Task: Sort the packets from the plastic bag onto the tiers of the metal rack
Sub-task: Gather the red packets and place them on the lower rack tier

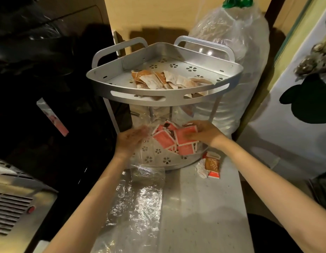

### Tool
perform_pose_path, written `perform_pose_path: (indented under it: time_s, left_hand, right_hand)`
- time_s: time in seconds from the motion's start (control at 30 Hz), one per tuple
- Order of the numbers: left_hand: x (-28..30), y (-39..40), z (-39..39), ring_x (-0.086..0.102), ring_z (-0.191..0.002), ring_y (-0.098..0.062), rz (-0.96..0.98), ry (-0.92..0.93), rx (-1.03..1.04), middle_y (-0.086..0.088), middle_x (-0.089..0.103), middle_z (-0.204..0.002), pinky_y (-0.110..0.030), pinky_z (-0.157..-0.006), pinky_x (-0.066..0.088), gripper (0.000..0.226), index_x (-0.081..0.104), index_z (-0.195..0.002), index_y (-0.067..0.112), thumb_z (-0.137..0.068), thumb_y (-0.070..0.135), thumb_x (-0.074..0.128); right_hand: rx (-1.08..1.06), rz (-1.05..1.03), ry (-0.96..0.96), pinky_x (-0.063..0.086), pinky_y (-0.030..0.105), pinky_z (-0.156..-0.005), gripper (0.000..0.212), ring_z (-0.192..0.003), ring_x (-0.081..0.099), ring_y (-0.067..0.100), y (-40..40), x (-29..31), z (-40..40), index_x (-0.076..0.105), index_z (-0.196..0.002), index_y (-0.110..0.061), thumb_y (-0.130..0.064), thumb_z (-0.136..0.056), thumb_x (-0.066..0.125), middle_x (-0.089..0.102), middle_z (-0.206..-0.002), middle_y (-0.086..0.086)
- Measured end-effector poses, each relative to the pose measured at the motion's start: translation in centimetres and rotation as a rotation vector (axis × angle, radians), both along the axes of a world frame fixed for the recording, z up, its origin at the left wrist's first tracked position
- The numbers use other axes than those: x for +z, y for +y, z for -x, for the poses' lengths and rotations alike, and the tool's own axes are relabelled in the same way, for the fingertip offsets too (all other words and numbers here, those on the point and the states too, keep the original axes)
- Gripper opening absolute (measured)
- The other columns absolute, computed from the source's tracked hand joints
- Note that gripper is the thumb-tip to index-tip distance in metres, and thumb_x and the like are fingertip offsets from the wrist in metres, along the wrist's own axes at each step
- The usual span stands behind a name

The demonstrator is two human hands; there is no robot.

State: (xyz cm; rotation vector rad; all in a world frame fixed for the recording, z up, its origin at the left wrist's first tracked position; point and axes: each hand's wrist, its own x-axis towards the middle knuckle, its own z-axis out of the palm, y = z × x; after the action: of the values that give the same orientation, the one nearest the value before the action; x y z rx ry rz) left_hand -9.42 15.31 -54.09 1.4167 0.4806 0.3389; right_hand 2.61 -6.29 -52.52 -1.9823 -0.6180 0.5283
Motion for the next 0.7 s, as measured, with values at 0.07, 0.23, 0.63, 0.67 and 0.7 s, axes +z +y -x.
perform_pose_path:
  time_s: [0.07, 0.23, 0.63, 0.67, 0.7]
  left_hand:
    - [-0.1, 0.1, -0.1, 0.067, -0.065, 0.001, -0.025, 0.0, 0.022, 0.015, 0.072, -0.064, -0.013, -0.064, 0.052, 0.011, 0.069, -0.089, 0.014, -0.082, 0.007, 0.063]
    - [0.2, 0.6, -0.3, 0.066, -0.086, -0.011, -0.101, -0.01, 0.05, 0.008, 0.072, -0.082, -0.024, -0.081, 0.05, 0.011, 0.07, -0.081, 0.023, -0.08, 0.012, 0.067]
    - [-0.2, 0.5, -0.5, 0.064, -0.077, 0.001, -0.165, -0.03, 0.031, 0.009, 0.069, -0.086, -0.017, -0.076, 0.052, 0.019, 0.068, -0.088, 0.022, -0.08, 0.005, 0.064]
    - [-0.3, 0.4, -0.5, 0.063, -0.077, 0.001, -0.162, -0.022, 0.052, 0.012, 0.068, -0.085, -0.018, -0.076, 0.051, 0.018, 0.068, -0.086, 0.023, -0.08, 0.007, 0.065]
    - [-0.5, 0.4, -0.4, 0.063, -0.076, 0.0, -0.16, -0.01, 0.07, 0.015, 0.067, -0.082, -0.018, -0.075, 0.051, 0.015, 0.069, -0.084, 0.024, -0.079, 0.01, 0.067]
  right_hand:
    - [-0.001, 0.03, -0.007, 0.052, 0.015, -0.074, 0.028, -0.084, 0.063, -0.001, -0.1, -0.3, -0.5, 0.066, -0.099, -0.031, -0.036, -0.072, 0.074, 0.069, -0.094, -0.01]
    - [-0.098, -0.019, -0.003, 0.047, 0.005, -0.066, 0.028, -0.085, 0.062, 0.003, -0.7, -0.2, -0.9, 0.068, -0.103, -0.018, -0.031, -0.079, 0.068, 0.067, -0.098, -0.008]
    - [-0.221, -0.168, 0.05, 0.045, 0.003, -0.061, 0.006, -0.069, 0.064, -0.009, -2.4, -0.3, -0.2, 0.07, -0.081, -0.023, -0.021, -0.076, 0.072, 0.069, -0.083, -0.009]
    - [-0.236, -0.165, 0.068, 0.044, 0.0, -0.059, 0.01, -0.069, 0.063, -0.01, -2.5, -0.5, -0.2, 0.069, -0.082, -0.025, -0.02, -0.074, 0.074, 0.067, -0.084, -0.013]
    - [-0.237, -0.158, 0.086, 0.042, -0.001, -0.058, 0.014, -0.072, 0.063, -0.009, -2.6, -0.8, -0.3, 0.069, -0.083, -0.026, -0.02, -0.072, 0.075, 0.065, -0.086, -0.017]
